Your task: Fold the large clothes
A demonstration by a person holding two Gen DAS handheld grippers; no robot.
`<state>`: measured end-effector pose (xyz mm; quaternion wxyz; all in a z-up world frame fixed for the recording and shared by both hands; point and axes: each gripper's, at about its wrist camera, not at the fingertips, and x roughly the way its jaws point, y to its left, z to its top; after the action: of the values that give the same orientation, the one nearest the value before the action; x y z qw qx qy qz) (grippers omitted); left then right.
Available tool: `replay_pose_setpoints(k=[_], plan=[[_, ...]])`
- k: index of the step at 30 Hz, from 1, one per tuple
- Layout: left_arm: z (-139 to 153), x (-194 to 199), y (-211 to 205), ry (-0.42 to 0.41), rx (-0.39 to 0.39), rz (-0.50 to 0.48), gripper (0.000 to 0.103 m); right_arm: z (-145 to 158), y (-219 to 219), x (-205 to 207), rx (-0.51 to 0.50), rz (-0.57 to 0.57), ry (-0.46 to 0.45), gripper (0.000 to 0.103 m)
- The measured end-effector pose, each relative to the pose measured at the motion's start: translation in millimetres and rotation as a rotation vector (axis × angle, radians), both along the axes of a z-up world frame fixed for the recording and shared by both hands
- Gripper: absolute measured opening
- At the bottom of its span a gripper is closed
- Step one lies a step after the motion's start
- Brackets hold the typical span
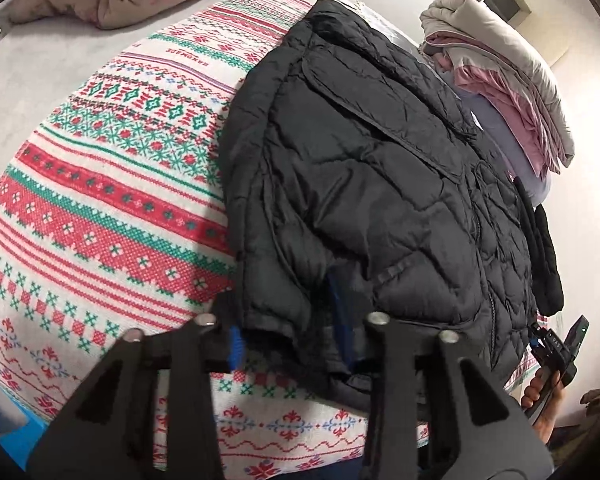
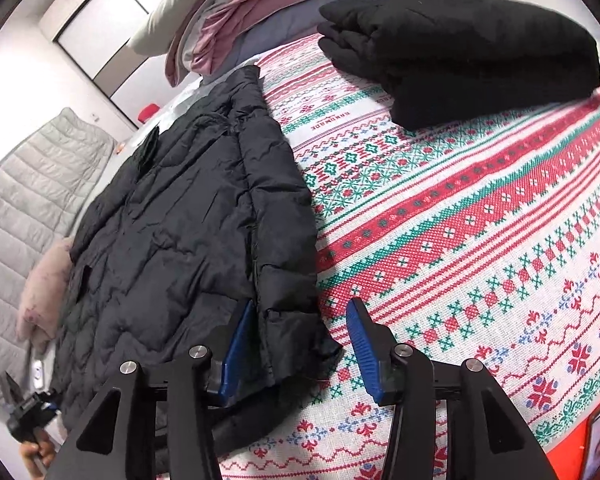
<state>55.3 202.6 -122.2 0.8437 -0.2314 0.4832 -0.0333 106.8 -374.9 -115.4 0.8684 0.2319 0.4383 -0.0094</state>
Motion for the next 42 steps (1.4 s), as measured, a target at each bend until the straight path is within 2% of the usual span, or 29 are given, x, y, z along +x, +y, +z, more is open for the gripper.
replay_pose_setpoints(k=[1, 2, 3, 4, 5, 10, 15, 17, 19, 22, 24, 27, 30, 33, 37, 40, 42], plan=[[0, -1, -1, 0.000, -0.006, 0.000, 0.019, 1, 5, 2, -0.008, 0.034, -0.004, 0.034], [1, -2, -3, -0.005, -0.012, 0.000, 0.018, 2, 11, 3, 0.008, 0.072, -0.014, 0.022], [4, -3, -5, -0.011, 0.006, -0.002, 0.016, 2, 11, 3, 0.018, 0.070, -0.017, 0.013], [6, -3, -7, -0.016, 0.025, -0.007, 0.014, 5, 11, 2, 0.021, 0.065, -0.028, 0.011], [12, -6, -11, -0.030, 0.058, -0.013, 0.014, 9, 9, -1, 0.034, 0.058, -0.050, 0.010], [35, -16, -17, -0.076, 0.122, -0.029, 0.011, 39, -4, -24, 0.161, 0.026, -0.158, 0.007], [63, -39, -34, -0.130, 0.251, -0.074, 0.011, 83, 8, -45, 0.145, 0.041, -0.245, 0.007], [73, -47, -38, -0.149, 0.274, -0.089, 0.011, 102, 10, -54, 0.142, 0.049, -0.293, 0.007], [88, -58, -36, -0.162, 0.258, -0.093, 0.011, 122, 13, -66, 0.135, 0.056, -0.334, 0.007], [121, -83, -32, -0.203, 0.194, -0.109, 0.010, 153, 15, -87, 0.116, 0.050, -0.396, 0.006], [159, -109, -31, -0.283, 0.148, -0.122, 0.010, 186, 19, -112, 0.074, 0.051, -0.482, 0.005], [197, -130, -32, -0.380, 0.167, -0.121, 0.010, 219, 21, -134, 0.046, 0.063, -0.571, 0.005], [204, -118, -31, -0.381, 0.159, -0.103, 0.010, 224, 21, -130, 0.044, 0.057, -0.576, 0.005], [196, -96, -24, -0.338, 0.113, -0.082, 0.010, 207, 12, -116, 0.090, 0.017, -0.516, 0.005], [202, -59, -26, -0.338, 0.084, -0.054, 0.010, 199, 2, -93, 0.113, -0.019, -0.510, 0.005], [211, -27, -28, -0.339, 0.065, -0.035, 0.010, 201, -4, -60, 0.135, -0.045, -0.516, 0.005], [215, 10, -26, -0.323, 0.043, -0.015, 0.010, 201, -8, -27, 0.163, -0.064, -0.511, 0.005]])
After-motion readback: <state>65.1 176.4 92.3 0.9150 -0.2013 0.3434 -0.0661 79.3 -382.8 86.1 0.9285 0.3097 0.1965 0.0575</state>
